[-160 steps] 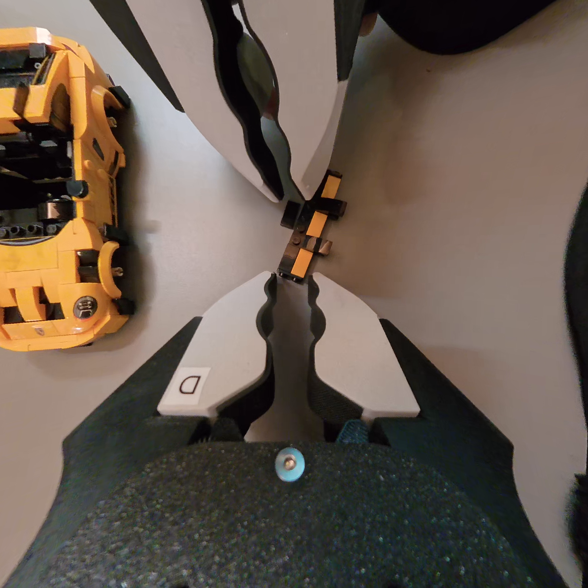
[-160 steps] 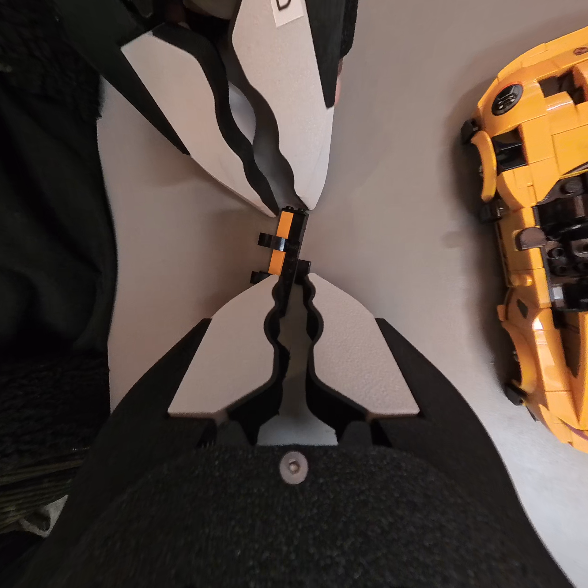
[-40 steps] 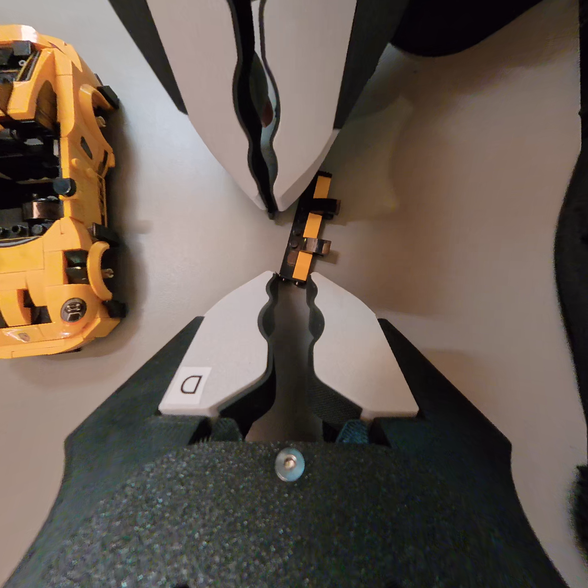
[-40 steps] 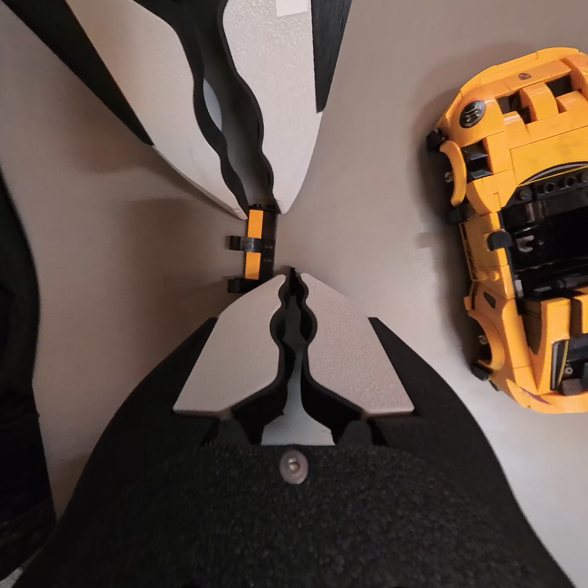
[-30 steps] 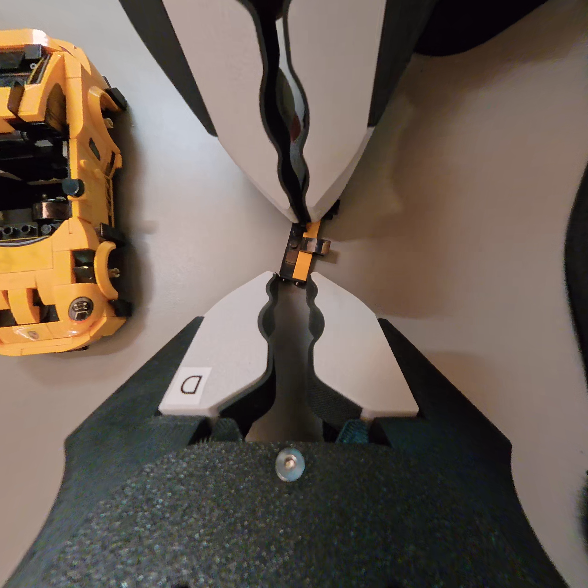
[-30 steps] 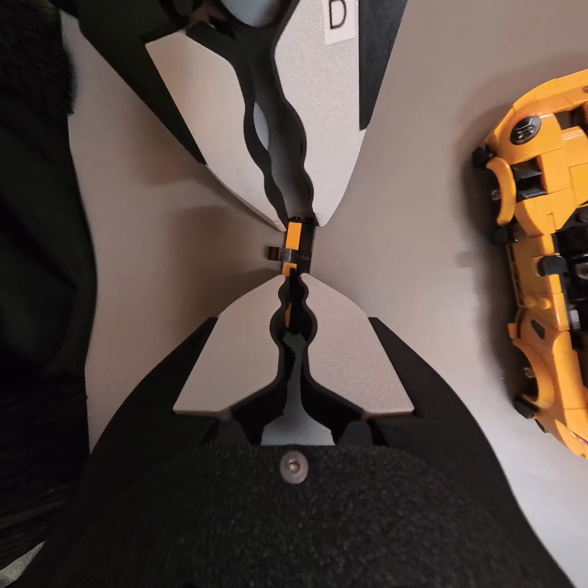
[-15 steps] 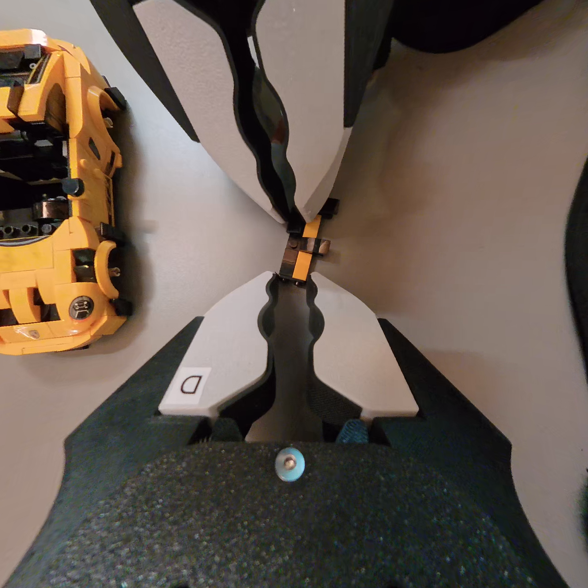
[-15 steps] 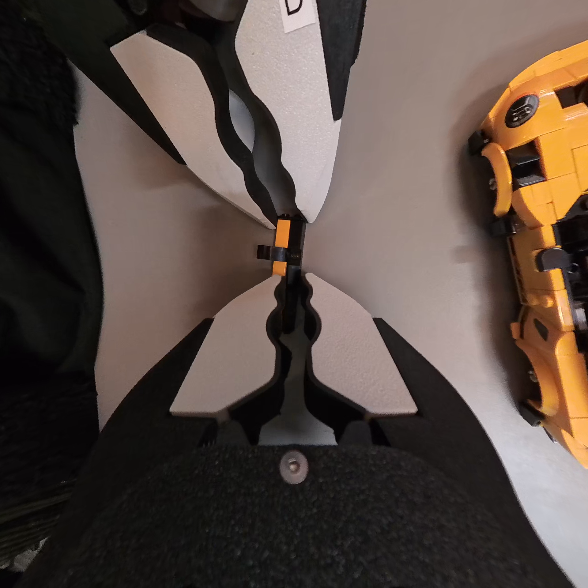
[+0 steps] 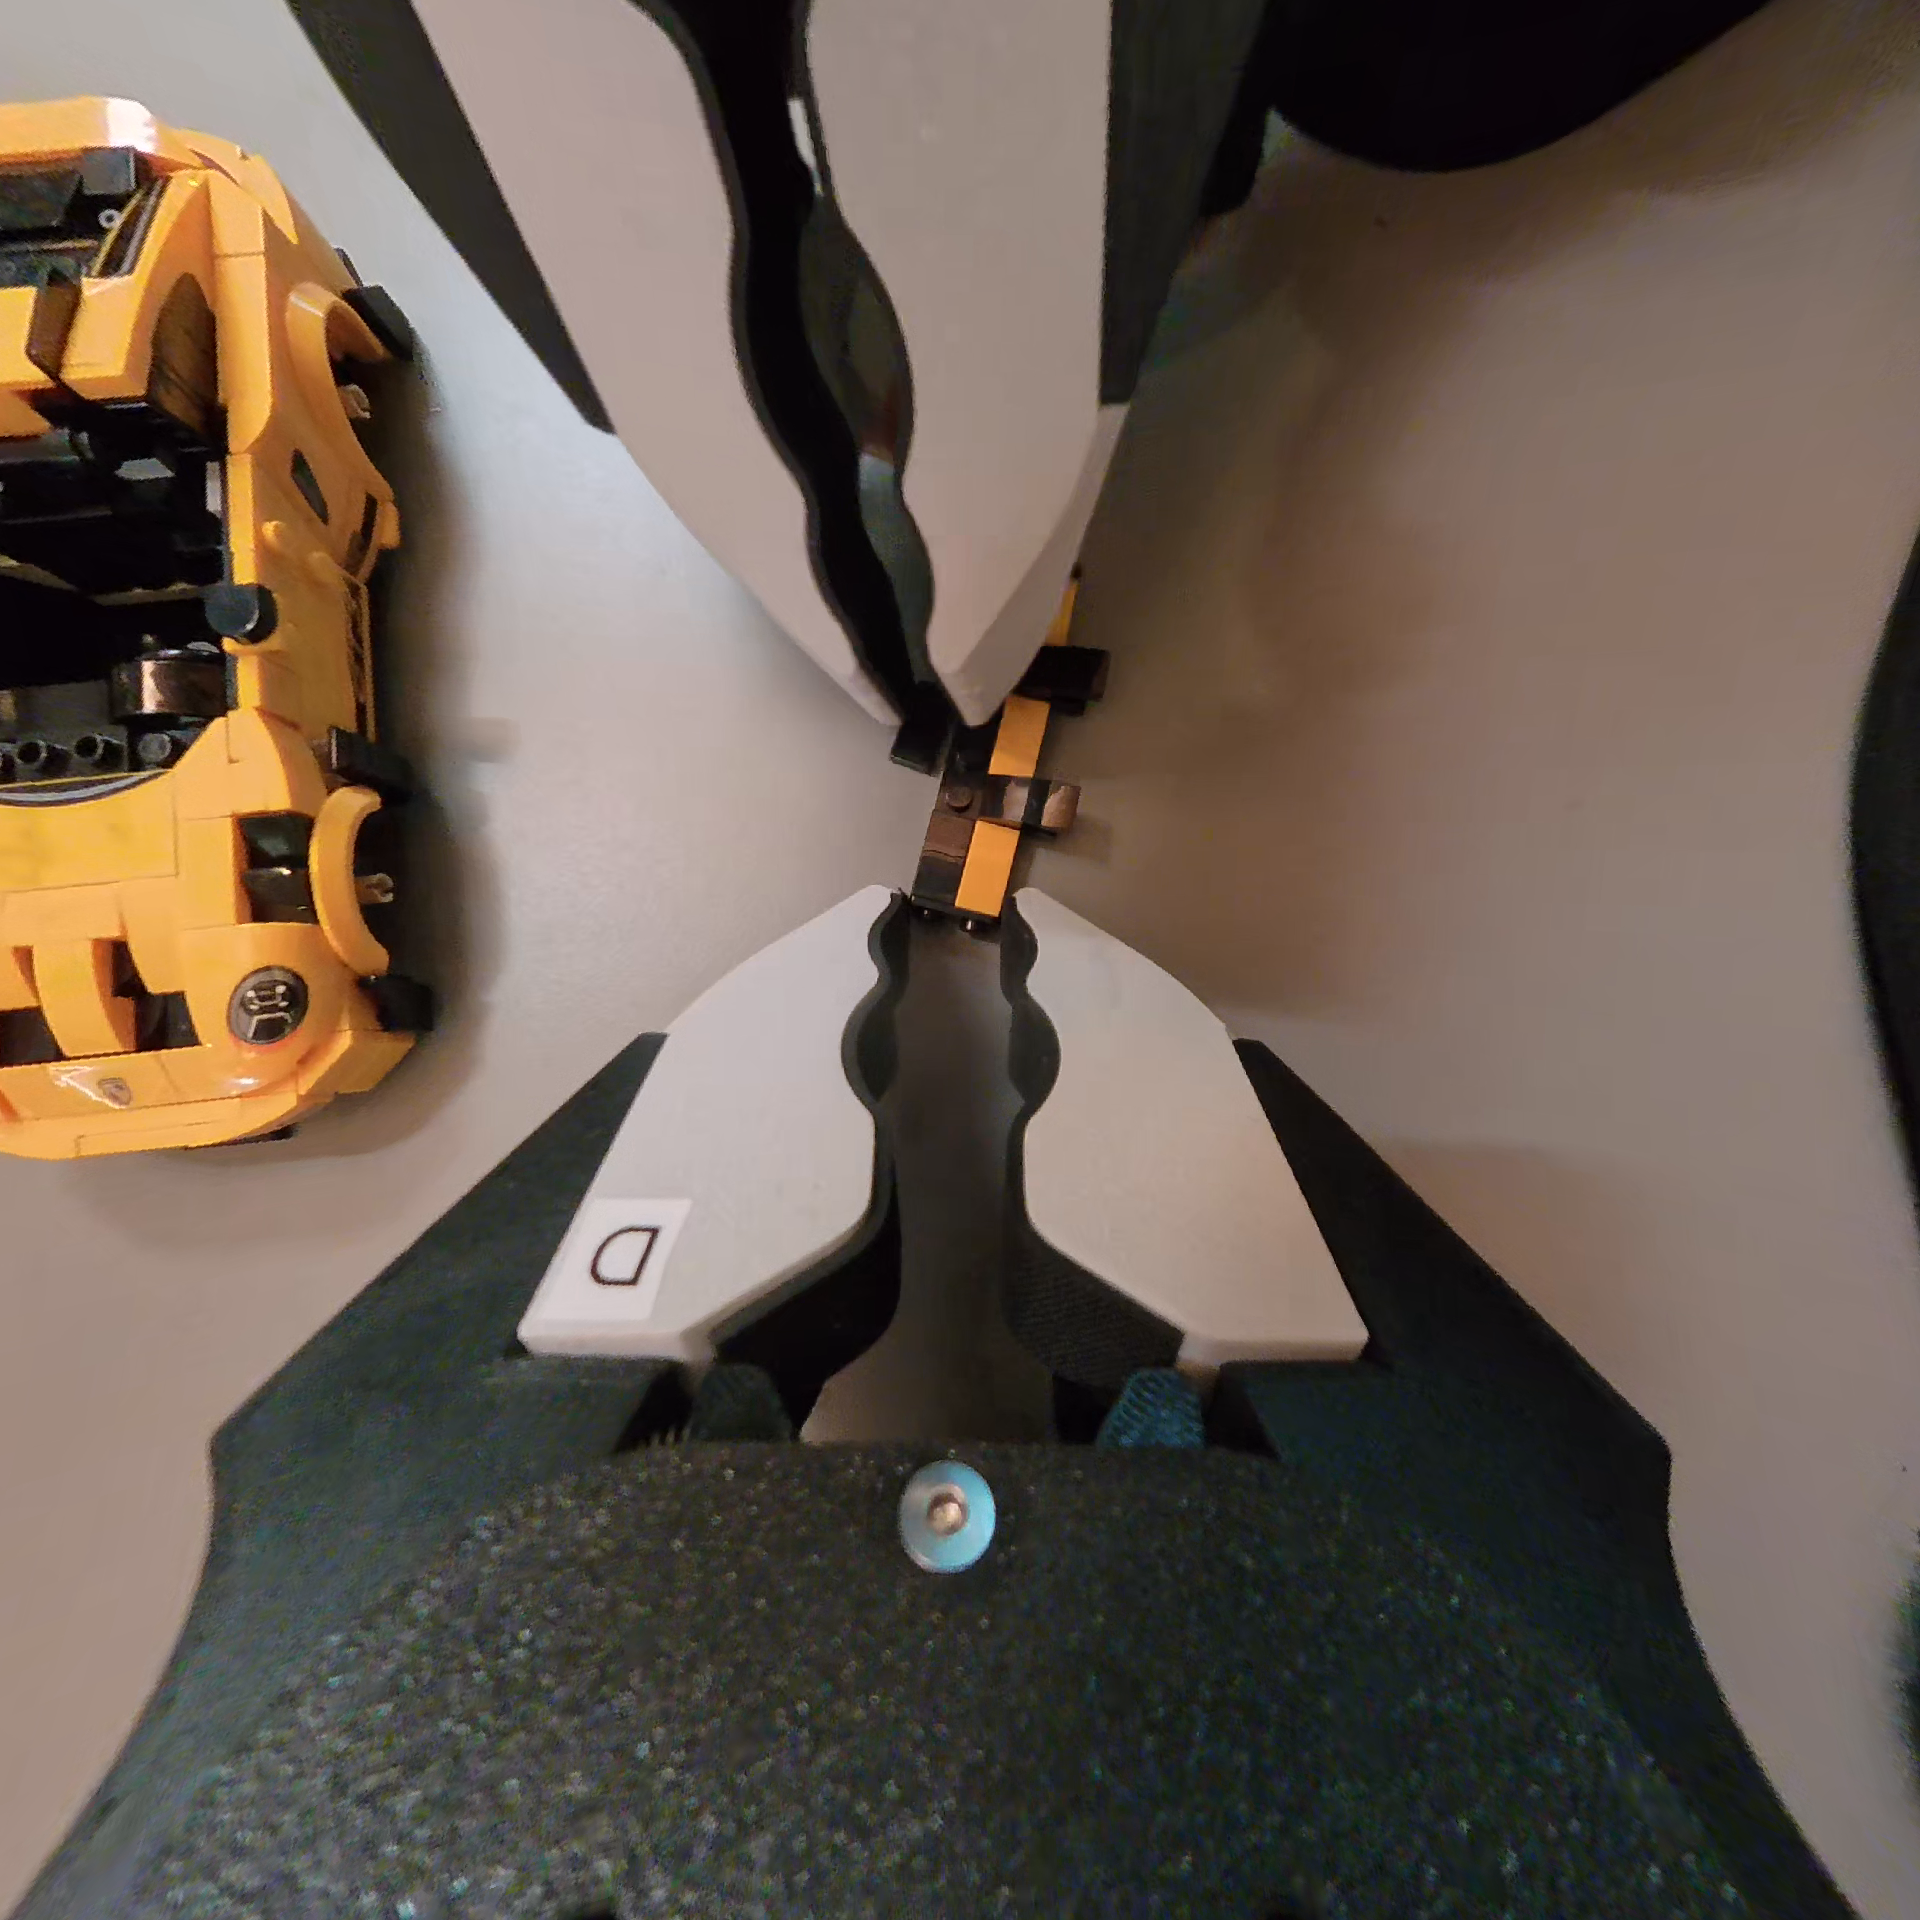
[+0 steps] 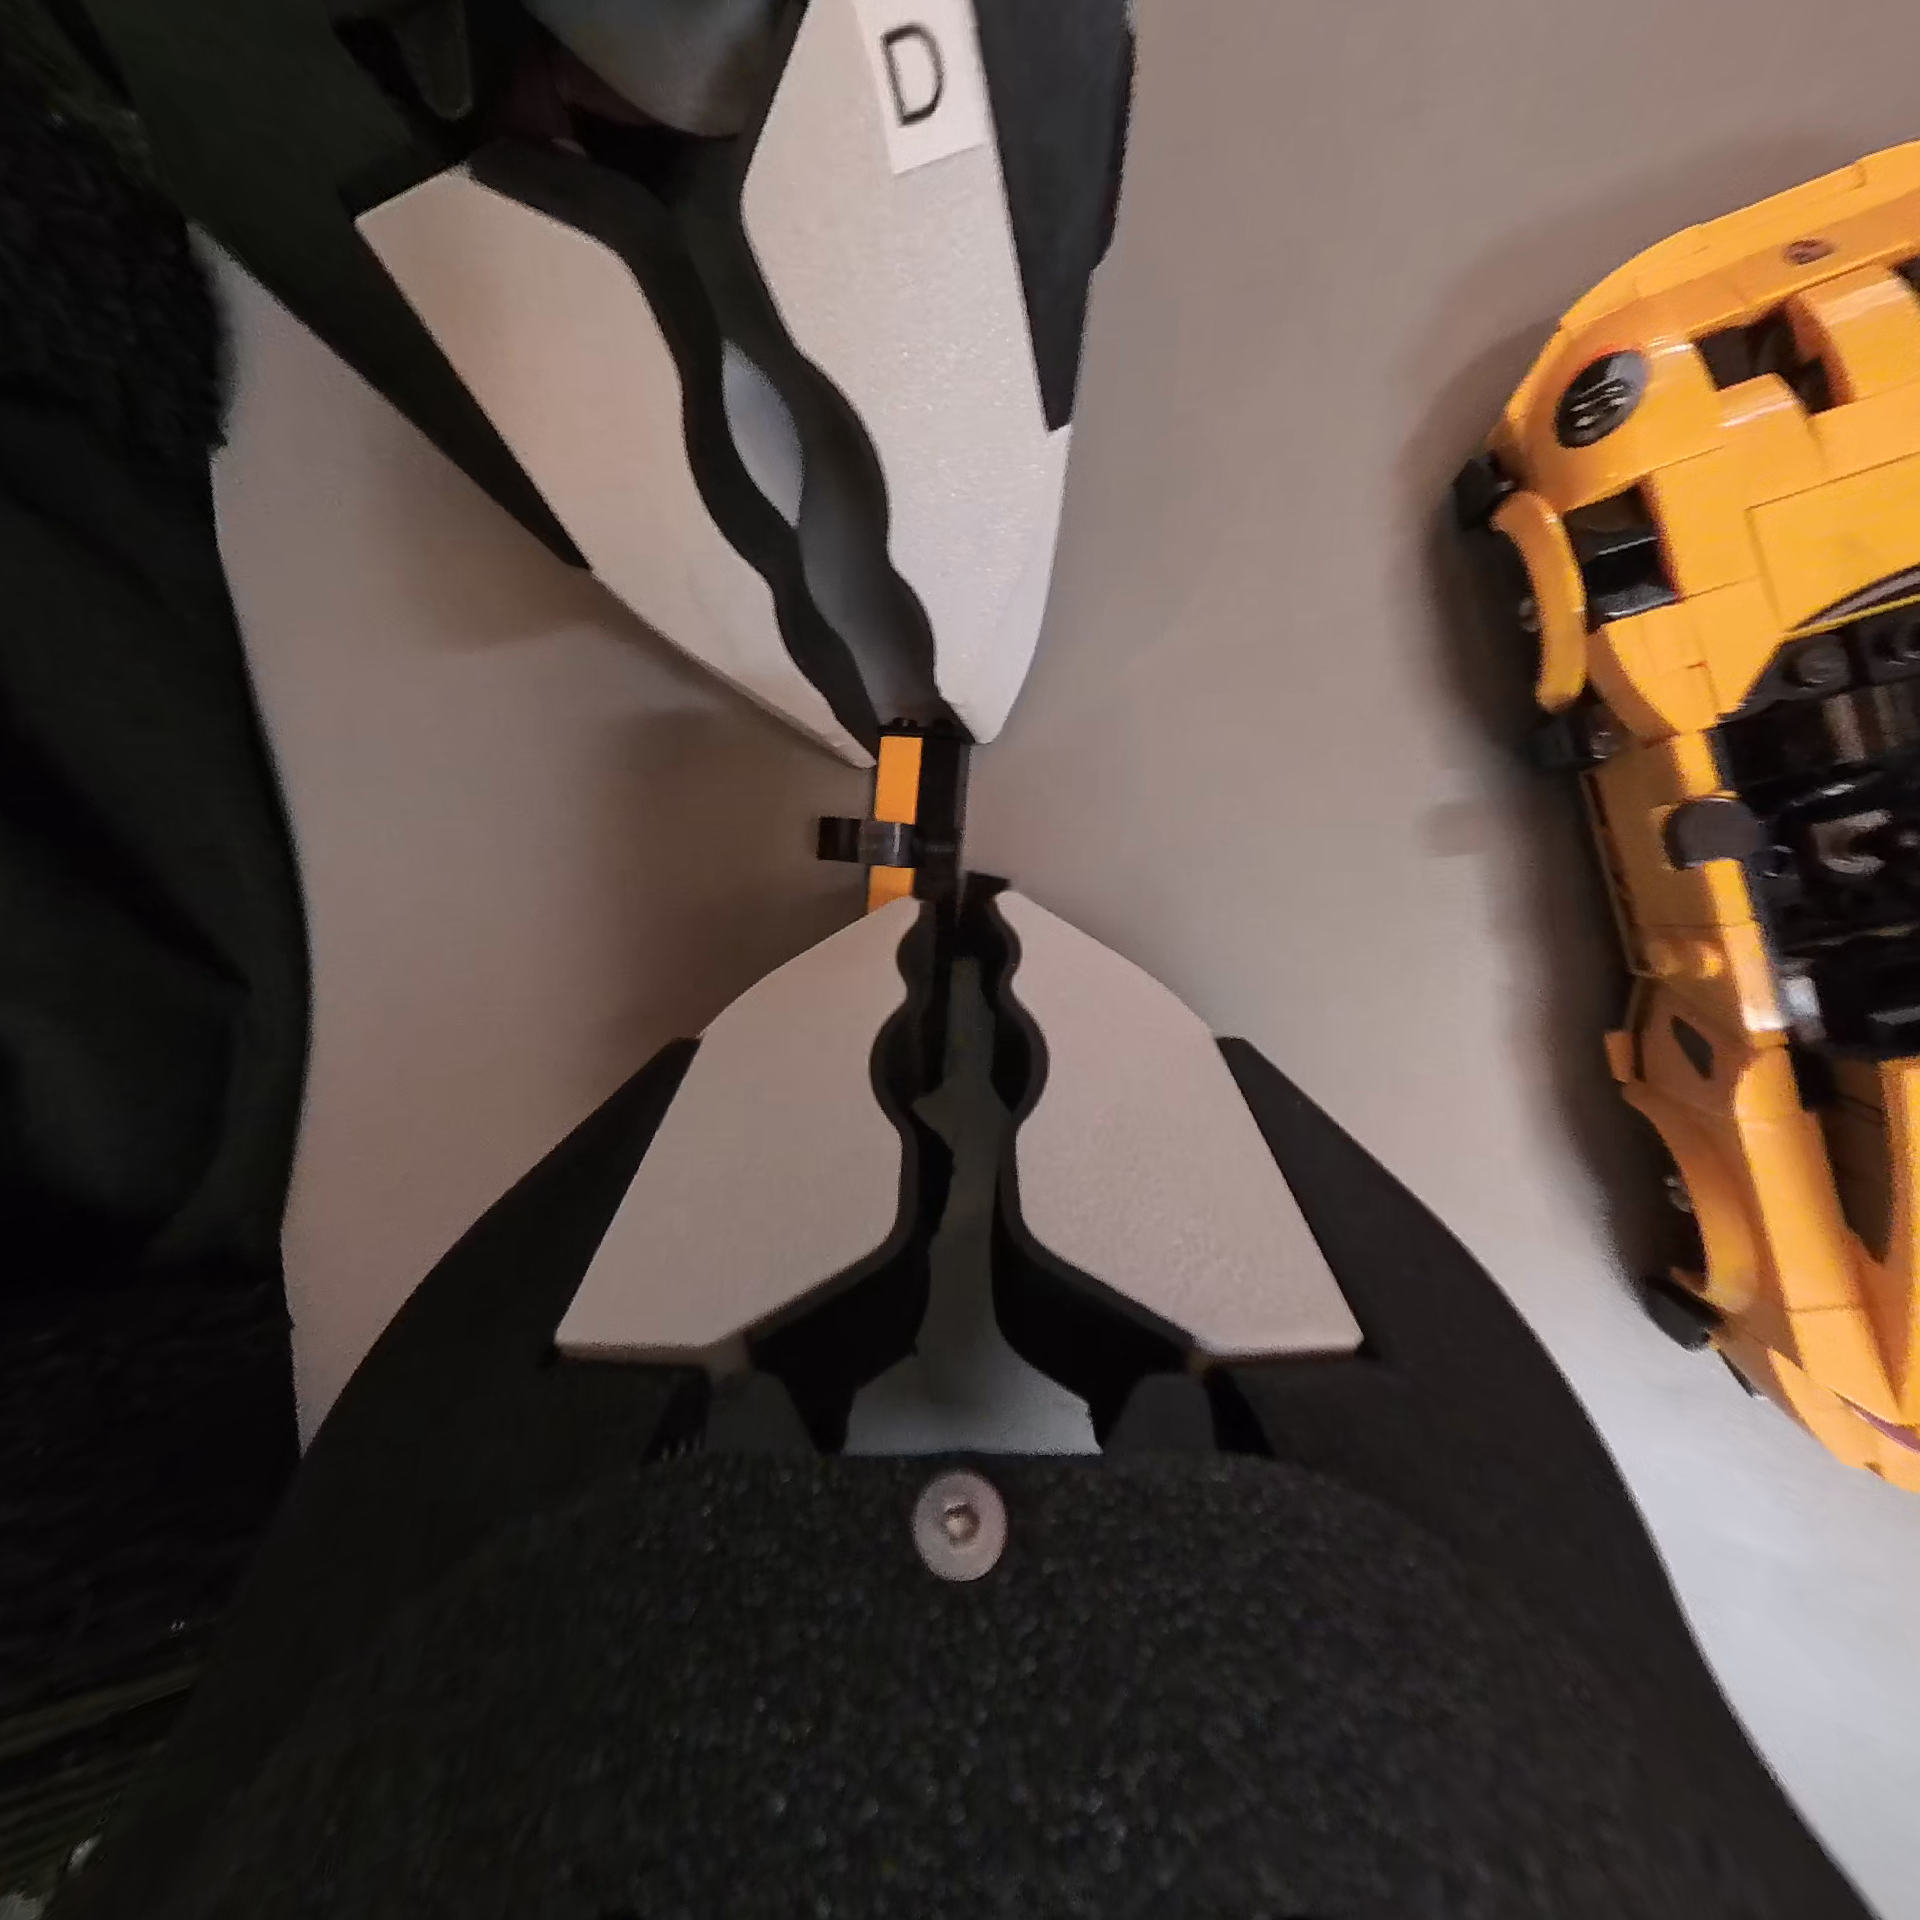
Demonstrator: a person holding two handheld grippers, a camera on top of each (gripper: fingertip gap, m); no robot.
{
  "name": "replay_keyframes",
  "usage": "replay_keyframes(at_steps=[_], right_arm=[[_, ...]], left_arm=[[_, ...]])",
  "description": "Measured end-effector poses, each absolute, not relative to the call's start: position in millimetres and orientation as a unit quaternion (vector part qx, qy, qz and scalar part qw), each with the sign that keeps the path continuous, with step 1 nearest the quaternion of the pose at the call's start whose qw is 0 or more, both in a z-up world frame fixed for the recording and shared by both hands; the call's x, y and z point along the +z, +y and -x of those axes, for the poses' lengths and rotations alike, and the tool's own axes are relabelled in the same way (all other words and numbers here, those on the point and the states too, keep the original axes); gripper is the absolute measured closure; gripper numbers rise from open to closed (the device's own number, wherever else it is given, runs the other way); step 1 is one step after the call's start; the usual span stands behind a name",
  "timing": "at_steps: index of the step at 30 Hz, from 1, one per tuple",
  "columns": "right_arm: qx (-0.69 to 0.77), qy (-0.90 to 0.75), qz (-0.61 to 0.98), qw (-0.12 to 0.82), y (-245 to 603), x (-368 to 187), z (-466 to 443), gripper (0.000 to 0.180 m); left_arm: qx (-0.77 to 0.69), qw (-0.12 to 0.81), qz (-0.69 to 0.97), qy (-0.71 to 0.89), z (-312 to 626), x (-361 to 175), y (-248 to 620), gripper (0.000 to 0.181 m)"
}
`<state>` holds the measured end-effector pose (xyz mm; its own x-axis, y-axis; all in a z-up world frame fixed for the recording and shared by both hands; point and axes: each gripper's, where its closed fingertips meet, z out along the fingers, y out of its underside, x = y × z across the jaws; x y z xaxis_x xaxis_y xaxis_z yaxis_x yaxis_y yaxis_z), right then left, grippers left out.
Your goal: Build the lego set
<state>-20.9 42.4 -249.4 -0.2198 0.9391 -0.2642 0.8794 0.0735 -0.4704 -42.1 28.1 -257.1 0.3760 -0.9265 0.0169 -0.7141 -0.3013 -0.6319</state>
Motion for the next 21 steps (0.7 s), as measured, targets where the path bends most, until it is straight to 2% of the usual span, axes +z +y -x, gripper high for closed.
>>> replay_keyframes(at_steps=[12,21], right_arm=[[0.19,-0.76,0.613,0.1,52.8,-255.4,21.9,0.173],[0.182,-0.764,0.611,0.097,47.5,-257.1,20.9,0.17]], left_arm=[[-0.199,0.265,0.781,0.529,45.7,-257.3,25.0,0.164],[-0.192,0.267,0.782,0.529,47.0,-257.3,26.1,0.164]])
